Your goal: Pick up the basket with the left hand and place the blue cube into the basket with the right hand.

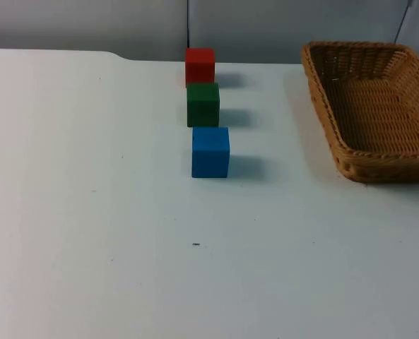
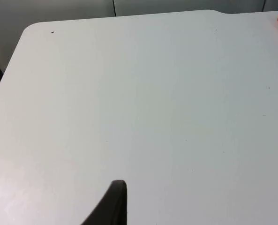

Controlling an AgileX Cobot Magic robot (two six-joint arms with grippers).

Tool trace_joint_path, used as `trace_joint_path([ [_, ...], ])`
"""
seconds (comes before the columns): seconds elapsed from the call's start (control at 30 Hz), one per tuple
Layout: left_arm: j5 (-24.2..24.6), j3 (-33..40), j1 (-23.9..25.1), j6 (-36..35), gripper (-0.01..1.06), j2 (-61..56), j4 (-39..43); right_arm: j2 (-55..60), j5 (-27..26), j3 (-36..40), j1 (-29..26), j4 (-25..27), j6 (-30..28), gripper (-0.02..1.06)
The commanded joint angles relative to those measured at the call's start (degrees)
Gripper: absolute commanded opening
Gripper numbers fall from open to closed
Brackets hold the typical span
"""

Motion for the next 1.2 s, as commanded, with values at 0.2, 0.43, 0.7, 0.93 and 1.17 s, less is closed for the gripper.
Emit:
trace_joint_path([
  [0.2,-0.2,-0.9,-0.3,1.7,1.05,-0.1,-3.0,-0.1,-0.5,0.5,-0.3,-0.3,-0.3,1.04],
  [0.43,-0.1,-4.6,-0.3,1.2,1.05,5.3,-10.9,-0.1,-0.5,0.5,-0.3,-0.3,-0.3,1.04],
  [0.7,-2.4,-12.0,-0.3,2.6,1.05,16.8,-14.4,-0.1,-0.5,0.5,-0.3,-0.3,-0.3,1.04],
  [0.93,-5.2,-14.8,-0.3,3.3,1.05,25.3,-17.3,-0.1,-0.5,0.5,-0.3,-0.3,-0.3,1.04],
  [1.17,-14.1,-15.9,-0.3,16.9,1.05,37.4,-33.9,-0.1,-0.5,0.5,-0.3,-0.3,-0.3,1.04],
])
